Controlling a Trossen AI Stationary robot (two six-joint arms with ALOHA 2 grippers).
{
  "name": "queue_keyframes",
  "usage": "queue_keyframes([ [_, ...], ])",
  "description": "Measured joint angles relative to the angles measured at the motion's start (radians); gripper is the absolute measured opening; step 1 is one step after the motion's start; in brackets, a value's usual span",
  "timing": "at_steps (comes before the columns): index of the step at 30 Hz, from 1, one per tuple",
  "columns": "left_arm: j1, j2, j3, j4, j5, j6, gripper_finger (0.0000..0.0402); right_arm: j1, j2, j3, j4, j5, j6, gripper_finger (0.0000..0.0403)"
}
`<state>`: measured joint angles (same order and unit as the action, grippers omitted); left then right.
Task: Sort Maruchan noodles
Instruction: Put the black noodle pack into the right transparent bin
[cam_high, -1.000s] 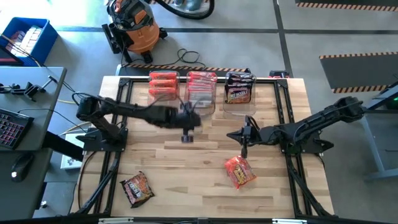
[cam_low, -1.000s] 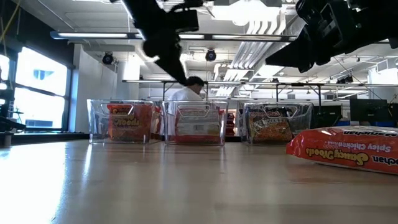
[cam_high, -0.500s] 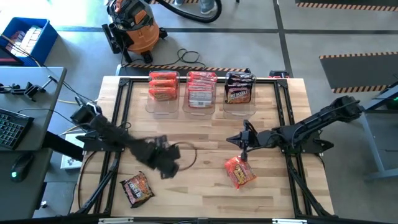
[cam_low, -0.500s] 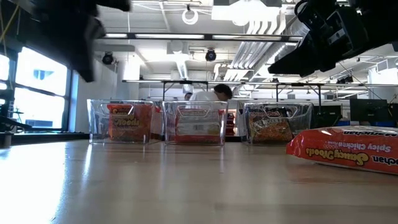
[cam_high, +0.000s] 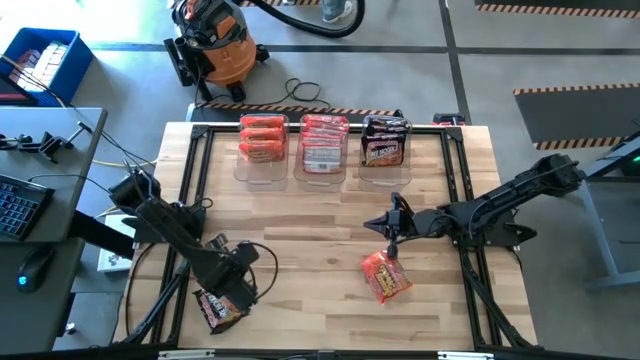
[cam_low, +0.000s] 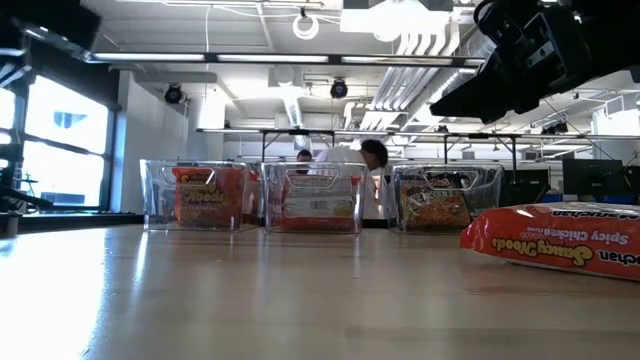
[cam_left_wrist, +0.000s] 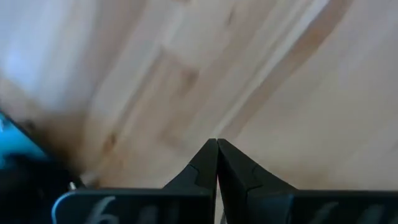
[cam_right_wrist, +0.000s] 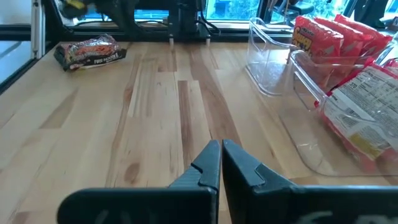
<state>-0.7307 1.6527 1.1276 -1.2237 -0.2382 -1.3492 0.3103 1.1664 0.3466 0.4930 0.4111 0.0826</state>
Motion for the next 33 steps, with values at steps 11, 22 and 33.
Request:
queue_keyframes([
  [11, -0.066, 0.001, -0.053, 0.126, 0.42, 0.006, 0.0, 0.0, 0.0, 0.0, -0.001, -0.004, 0.007, 0.0],
  [22, -0.129, 0.05, -0.053, 0.24, 0.495, -0.08, 0.0, 0.0, 0.0, 0.0, -0.004, -0.009, 0.006, 0.0],
  [33, -0.068, 0.094, -0.047, 0.362, 0.399, 0.048, 0.0, 0.0, 0.0, 0.0, -0.001, -0.043, 0.011, 0.0],
])
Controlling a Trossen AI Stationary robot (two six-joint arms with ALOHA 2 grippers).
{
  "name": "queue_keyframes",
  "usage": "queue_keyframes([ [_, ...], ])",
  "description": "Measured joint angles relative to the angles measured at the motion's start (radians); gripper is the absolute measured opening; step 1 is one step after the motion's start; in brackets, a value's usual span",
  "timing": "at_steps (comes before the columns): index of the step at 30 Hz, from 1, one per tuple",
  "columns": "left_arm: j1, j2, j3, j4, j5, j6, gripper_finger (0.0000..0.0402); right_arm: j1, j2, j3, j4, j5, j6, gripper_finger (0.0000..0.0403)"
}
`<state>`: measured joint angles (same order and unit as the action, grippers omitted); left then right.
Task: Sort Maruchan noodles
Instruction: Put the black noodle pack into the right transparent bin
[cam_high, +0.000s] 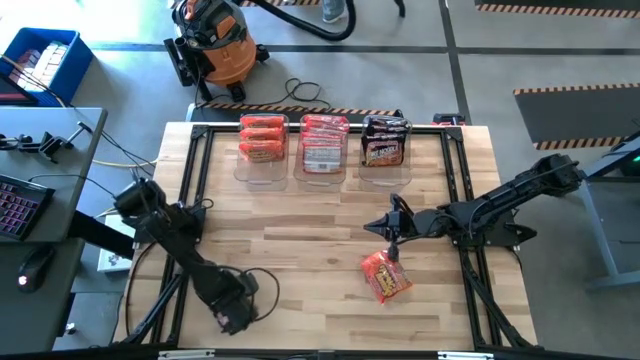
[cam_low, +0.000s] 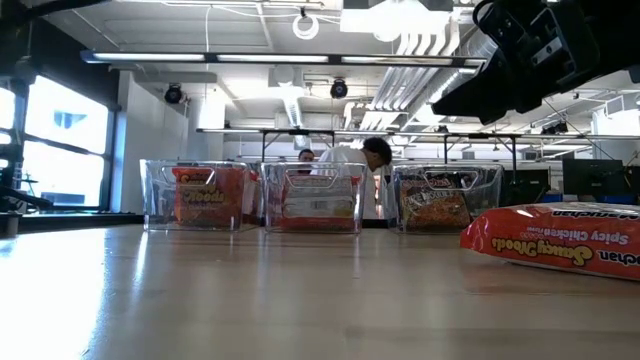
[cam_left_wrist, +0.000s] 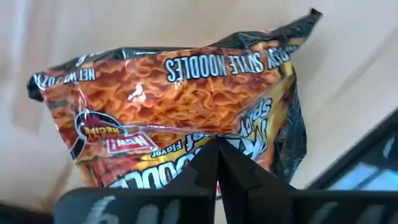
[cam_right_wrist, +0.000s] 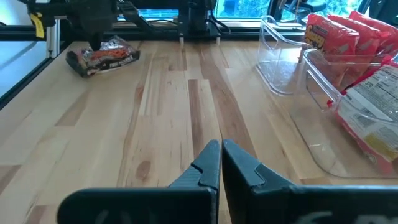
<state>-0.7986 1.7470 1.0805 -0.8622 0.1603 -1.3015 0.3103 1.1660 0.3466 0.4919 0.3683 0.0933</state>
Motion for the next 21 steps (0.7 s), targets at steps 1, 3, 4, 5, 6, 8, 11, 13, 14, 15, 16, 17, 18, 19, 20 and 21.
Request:
queue_keyframes([
  [1, 0.012, 0.0, 0.0, 0.001, -0.028, 0.018, 0.0, 0.0, 0.0, 0.0, 0.0, 0.0, 0.0, 0.0],
  [3, 0.043, 0.001, -0.001, 0.008, -0.091, 0.056, 0.0, 0.0, 0.0, 0.0, 0.004, 0.0, 0.004, 0.0],
  [4, 0.058, 0.001, -0.001, 0.017, -0.127, 0.079, 0.0, 0.0, 0.0, 0.0, 0.004, 0.0, 0.007, 0.0],
  [5, 0.075, 0.001, -0.001, 0.029, -0.165, 0.102, 0.0, 0.0, 0.0, 0.0, 0.004, -0.001, 0.008, 0.0],
  [6, 0.093, 0.002, -0.001, 0.043, -0.204, 0.125, 0.0, 0.0, 0.0, 0.0, 0.004, -0.003, 0.008, 0.0],
  [8, 0.128, 0.002, -0.002, 0.078, -0.275, 0.174, 0.0, 0.0, 0.0, 0.0, 0.004, -0.003, 0.01, 0.0],
  [11, 0.185, 0.004, -0.004, 0.15, -0.36, 0.264, 0.0, 0.0, 0.0, 0.0, 0.004, -0.003, 0.011, 0.0],
  [13, 0.224, 0.008, -0.006, 0.205, -0.41, 0.329, 0.0, 0.0, 0.0, 0.0, 0.004, -0.003, 0.011, 0.0],
  [14, 0.243, 0.009, -0.008, 0.232, -0.431, 0.363, 0.0, 0.0, 0.0, 0.0, 0.004, -0.003, 0.011, 0.0],
  [15, 0.262, 0.01, -0.009, 0.256, -0.448, 0.395, 0.0, 0.0, 0.0, 0.0, 0.004, -0.004, 0.011, 0.0],
  [16, 0.28, 0.011, -0.009, 0.29, -0.463, 0.431, 0.0, 0.0, 0.0, 0.0, 0.004, -0.004, 0.011, 0.0],
  [17, 0.299, 0.014, -0.009, 0.328, -0.476, 0.469, 0.0, 0.0, 0.0, 0.0, 0.004, -0.004, 0.011, 0.0],
  [18, 0.319, 0.016, -0.008, 0.365, -0.487, 0.507, 0.0, 0.0, 0.0, 0.0, 0.004, -0.004, 0.011, 0.0],
  [19, 0.336, 0.018, -0.008, 0.397, -0.495, 0.55, 0.0, 0.0, 0.0, 0.0, 0.004, -0.004, 0.011, 0.0],
  [20, 0.354, 0.019, -0.008, 0.424, -0.498, 0.596, 0.0, 0.0, 0.0, 0.0, 0.004, -0.004, 0.011, 0.0],
  [21, 0.371, 0.019, -0.008, 0.461, -0.498, 0.64, 0.0, 0.0, 0.0, 0.0, 0.004, -0.004, 0.011, 0.0],
])
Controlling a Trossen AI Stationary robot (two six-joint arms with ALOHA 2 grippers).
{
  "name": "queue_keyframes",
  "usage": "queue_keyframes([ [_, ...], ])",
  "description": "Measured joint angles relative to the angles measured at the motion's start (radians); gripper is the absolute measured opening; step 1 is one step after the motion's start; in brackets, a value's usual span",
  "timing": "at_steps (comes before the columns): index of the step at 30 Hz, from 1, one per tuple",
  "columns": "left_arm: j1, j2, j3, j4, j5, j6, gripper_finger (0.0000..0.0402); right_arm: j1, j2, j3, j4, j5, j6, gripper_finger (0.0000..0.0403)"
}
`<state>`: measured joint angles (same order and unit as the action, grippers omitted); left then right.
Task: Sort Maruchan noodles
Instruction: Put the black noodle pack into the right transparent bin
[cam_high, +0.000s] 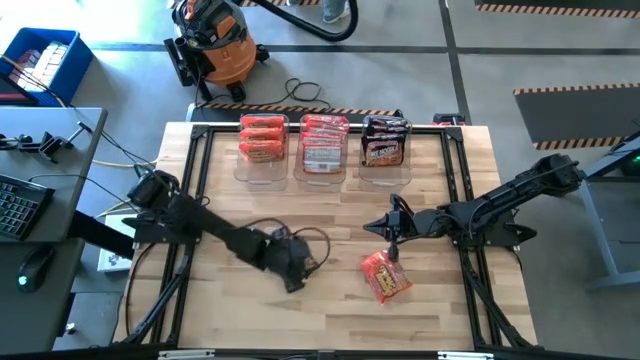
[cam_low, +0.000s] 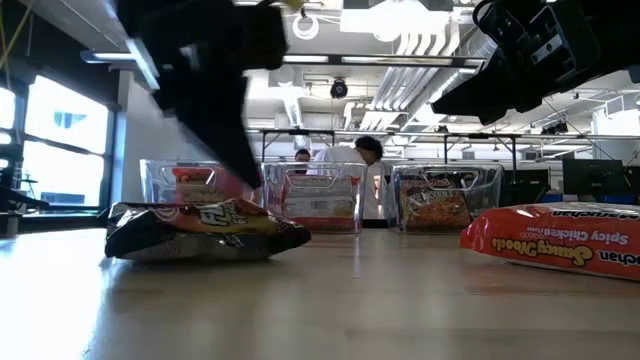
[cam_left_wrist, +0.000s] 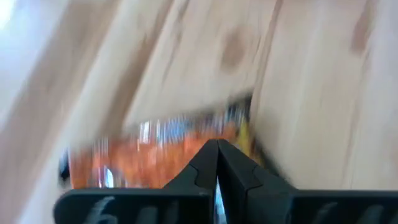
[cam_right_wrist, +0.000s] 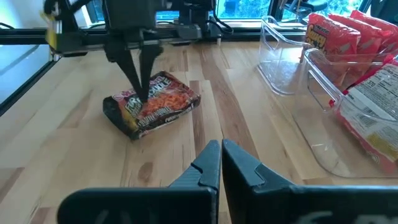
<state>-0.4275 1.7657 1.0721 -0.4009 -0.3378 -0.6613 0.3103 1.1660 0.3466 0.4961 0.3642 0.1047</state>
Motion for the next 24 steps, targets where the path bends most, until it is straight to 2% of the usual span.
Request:
queue_keyframes([
  [4, 0.052, -0.022, 0.001, 0.089, 0.028, 0.124, 0.0, 0.0, 0.0, 0.0, 0.0, 0.0, 0.005, 0.0],
  [7, 0.053, -0.068, 0.024, 0.044, 0.07, 0.15, 0.0, 0.0, 0.0, 0.0, -0.001, -0.001, 0.018, 0.0],
  [12, -0.04, -0.162, 0.015, -0.138, 0.082, 0.117, 0.0, 0.0, 0.0, 0.0, -0.023, -0.001, 0.018, 0.0],
  [14, -0.093, -0.176, -0.013, -0.151, 0.132, 0.116, 0.0, 0.0, 0.0, 0.0, -0.027, -0.001, 0.007, 0.0],
  [16, -0.141, -0.173, -0.052, -0.126, 0.206, 0.116, 0.0, 0.0, 0.0, 0.0, -0.025, -0.001, 0.001, 0.0],
  [19, -0.199, -0.136, -0.118, 0.041, 0.261, 0.102, 0.0, 0.0, 0.0, 0.0, -0.023, -0.001, 0.0, 0.0],
  [21, -0.214, -0.107, -0.149, 0.112, 0.237, 0.09, 0.0, 0.0, 0.0, 0.0, -0.021, -0.001, 0.003, 0.0],
  [24, -0.205, -0.06, -0.153, 0.17, 0.117, 0.091, 0.0, 0.0, 0.0, 0.0, -0.013, -0.001, 0.007, 0.0],
])
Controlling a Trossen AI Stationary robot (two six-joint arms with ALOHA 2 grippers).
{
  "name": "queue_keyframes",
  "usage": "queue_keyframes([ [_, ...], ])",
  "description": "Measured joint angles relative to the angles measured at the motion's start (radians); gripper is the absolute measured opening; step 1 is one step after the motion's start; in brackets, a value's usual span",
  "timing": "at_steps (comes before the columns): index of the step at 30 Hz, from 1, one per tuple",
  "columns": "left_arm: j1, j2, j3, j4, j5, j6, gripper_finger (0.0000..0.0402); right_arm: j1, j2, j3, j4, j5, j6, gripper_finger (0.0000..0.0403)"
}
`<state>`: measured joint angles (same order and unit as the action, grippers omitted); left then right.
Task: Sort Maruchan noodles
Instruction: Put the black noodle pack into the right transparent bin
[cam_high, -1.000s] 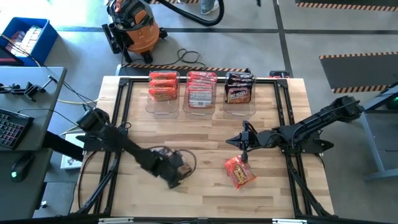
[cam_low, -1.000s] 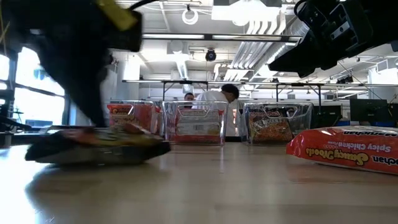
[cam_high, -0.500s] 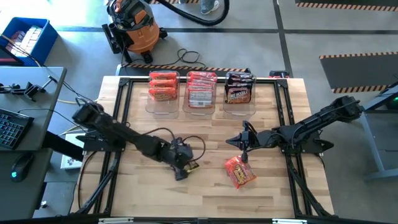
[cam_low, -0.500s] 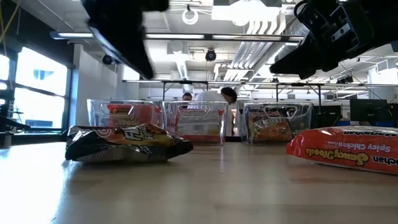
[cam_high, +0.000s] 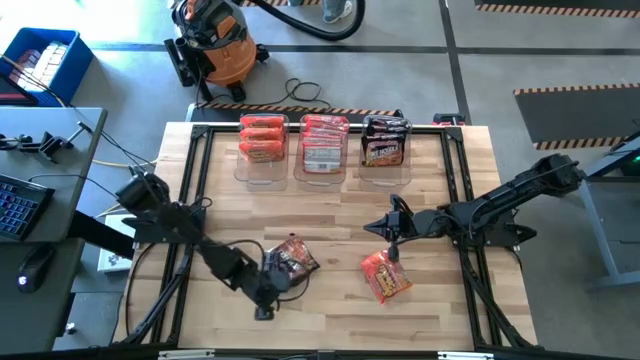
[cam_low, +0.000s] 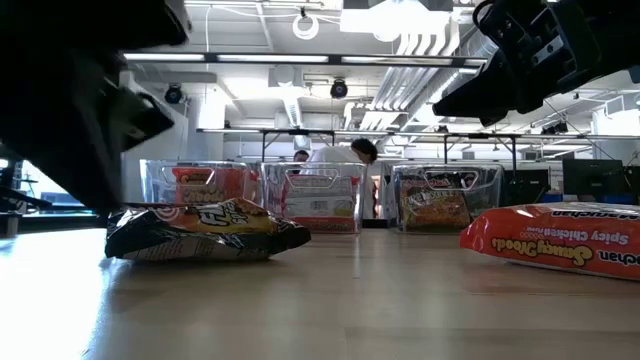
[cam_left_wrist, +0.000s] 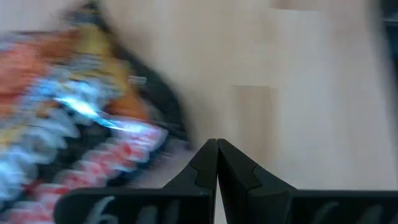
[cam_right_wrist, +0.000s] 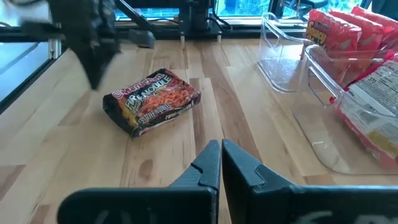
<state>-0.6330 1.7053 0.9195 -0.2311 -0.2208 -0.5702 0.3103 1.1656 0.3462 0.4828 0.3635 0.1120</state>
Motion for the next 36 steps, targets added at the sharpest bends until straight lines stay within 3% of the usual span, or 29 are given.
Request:
queue_keyframes([
  [5, 0.063, 0.077, -0.002, 0.028, -0.044, 0.065, 0.0, 0.0, 0.0, 0.0, 0.008, 0.0, 0.002, 0.0],
  [10, 0.152, 0.137, -0.001, 0.217, -0.096, 0.192, 0.0, 0.0, 0.0, 0.0, 0.008, 0.0, 0.001, 0.0],
  [14, 0.229, 0.115, 0.001, 0.362, -0.109, 0.269, 0.0, 0.0, 0.0, 0.0, 0.012, 0.0, 0.001, 0.0],
  [16, 0.257, 0.077, 0.002, 0.354, -0.109, 0.269, 0.0, 0.0, 0.0, 0.0, 0.012, 0.0, 0.001, 0.0],
  [22, 0.248, -0.088, 0.042, 0.038, -0.093, 0.127, 0.0016, 0.0, 0.0, 0.0, -0.012, 0.0, 0.011, 0.0],
  [27, 0.132, -0.168, 0.042, -0.312, -0.091, -0.169, 0.0061, 0.0, 0.0, 0.0, -0.03, 0.0, 0.011, 0.0],
  [31, 0.022, -0.138, 0.041, -0.43, -0.174, -0.352, 0.0103, 0.0, 0.0, 0.0, -0.031, 0.0, 0.002, 0.0],
  [36, -0.026, -0.037, 0.042, -0.423, -0.255, -0.423, 0.0145, 0.0, 0.0, 0.0, -0.027, 0.0, -0.007, 0.0],
])
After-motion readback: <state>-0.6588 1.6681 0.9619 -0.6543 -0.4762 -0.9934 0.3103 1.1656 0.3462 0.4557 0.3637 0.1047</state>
